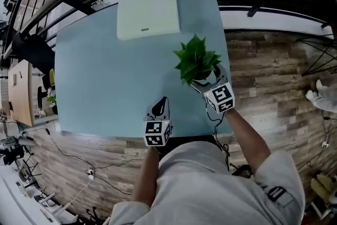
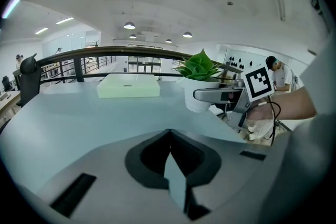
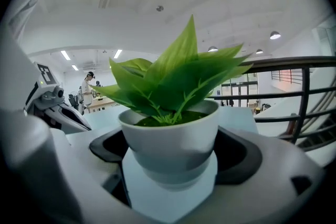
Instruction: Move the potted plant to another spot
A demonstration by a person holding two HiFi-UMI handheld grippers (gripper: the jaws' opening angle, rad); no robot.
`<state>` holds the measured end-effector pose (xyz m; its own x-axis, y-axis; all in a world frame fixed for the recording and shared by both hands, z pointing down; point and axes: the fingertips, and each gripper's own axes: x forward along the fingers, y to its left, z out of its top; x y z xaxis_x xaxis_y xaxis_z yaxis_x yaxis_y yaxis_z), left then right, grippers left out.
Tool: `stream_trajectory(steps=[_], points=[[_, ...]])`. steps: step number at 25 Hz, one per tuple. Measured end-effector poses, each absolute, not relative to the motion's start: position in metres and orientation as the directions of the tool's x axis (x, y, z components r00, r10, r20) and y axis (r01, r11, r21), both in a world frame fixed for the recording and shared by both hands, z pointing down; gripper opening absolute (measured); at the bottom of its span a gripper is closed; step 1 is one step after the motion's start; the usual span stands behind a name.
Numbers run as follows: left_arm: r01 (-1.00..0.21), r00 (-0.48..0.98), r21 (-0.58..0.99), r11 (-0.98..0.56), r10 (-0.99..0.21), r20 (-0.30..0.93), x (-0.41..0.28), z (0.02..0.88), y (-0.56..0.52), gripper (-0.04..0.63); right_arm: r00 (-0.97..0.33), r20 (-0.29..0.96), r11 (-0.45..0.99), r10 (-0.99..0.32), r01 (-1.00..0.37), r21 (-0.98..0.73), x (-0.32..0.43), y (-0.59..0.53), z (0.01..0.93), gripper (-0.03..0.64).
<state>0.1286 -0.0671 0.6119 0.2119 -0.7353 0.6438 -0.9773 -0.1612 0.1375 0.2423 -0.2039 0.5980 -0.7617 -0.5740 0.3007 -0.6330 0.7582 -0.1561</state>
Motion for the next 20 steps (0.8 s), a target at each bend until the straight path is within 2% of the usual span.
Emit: stream_trajectory(steps=[12,20], points=[[-0.973,0.229,0.101,-0.207,-0.817,0.529,0.140,0.548,-0.097,0.012,-0.782,0.163,0.775,-0.602,-0.621,-0.118,0.256,-0.197,0.508,0.500],[-0.984,0.178,0.109,-0.143,-0.858,0.482,0.132,0.530,-0.093,0.012,-0.818,0.129,0.813,-0.561,-0.574,-0.103,0.249,-0.186,0.486,0.500]])
